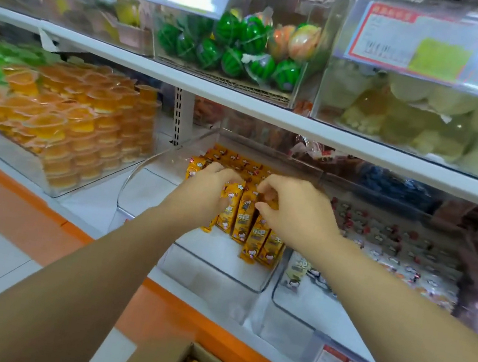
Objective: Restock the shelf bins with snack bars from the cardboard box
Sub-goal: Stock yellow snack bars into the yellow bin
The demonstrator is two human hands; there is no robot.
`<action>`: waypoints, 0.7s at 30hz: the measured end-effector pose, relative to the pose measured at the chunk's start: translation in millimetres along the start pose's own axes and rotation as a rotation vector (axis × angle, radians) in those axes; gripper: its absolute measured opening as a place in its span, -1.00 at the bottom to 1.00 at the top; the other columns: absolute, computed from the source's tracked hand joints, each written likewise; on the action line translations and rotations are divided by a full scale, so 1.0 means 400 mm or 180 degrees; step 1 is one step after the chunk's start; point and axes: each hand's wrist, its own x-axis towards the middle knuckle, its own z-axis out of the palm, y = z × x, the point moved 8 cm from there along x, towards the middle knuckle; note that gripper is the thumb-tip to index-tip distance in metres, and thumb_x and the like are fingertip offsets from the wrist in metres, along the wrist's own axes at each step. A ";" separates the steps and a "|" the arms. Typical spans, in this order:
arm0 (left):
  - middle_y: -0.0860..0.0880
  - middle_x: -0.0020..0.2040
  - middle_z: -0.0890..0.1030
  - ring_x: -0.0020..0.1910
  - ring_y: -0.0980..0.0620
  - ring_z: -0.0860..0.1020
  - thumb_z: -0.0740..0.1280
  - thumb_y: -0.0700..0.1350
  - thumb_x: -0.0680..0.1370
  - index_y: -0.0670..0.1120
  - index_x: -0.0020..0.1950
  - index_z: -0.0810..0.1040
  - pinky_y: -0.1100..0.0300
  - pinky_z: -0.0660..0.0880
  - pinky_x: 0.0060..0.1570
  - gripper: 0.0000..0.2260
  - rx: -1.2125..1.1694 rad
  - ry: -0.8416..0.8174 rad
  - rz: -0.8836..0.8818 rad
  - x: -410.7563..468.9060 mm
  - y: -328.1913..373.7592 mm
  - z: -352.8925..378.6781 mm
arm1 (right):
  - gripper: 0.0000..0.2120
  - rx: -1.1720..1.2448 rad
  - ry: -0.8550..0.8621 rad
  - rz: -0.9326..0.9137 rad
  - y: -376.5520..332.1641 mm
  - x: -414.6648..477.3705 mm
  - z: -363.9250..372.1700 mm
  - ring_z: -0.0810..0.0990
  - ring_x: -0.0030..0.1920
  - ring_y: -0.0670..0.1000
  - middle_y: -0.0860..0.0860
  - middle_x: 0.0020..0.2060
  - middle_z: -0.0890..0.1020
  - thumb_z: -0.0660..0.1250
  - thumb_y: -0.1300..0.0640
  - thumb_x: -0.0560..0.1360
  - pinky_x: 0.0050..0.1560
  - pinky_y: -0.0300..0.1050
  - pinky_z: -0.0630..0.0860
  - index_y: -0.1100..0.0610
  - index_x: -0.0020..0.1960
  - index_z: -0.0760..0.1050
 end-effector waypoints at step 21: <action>0.02 0.19 0.52 0.04 0.02 0.50 0.22 -0.10 0.59 0.00 0.26 0.50 0.19 0.38 -0.10 -0.75 0.0553 -0.1571 0.0267 -0.552 0.051 0.337 | -0.83 0.0805 -0.0409 -0.0151 0.088 -0.673 0.275 0.57 -0.02 0.08 -0.02 -0.06 0.63 0.29 0.19 0.47 -0.03 -0.10 0.48 0.09 0.02 0.59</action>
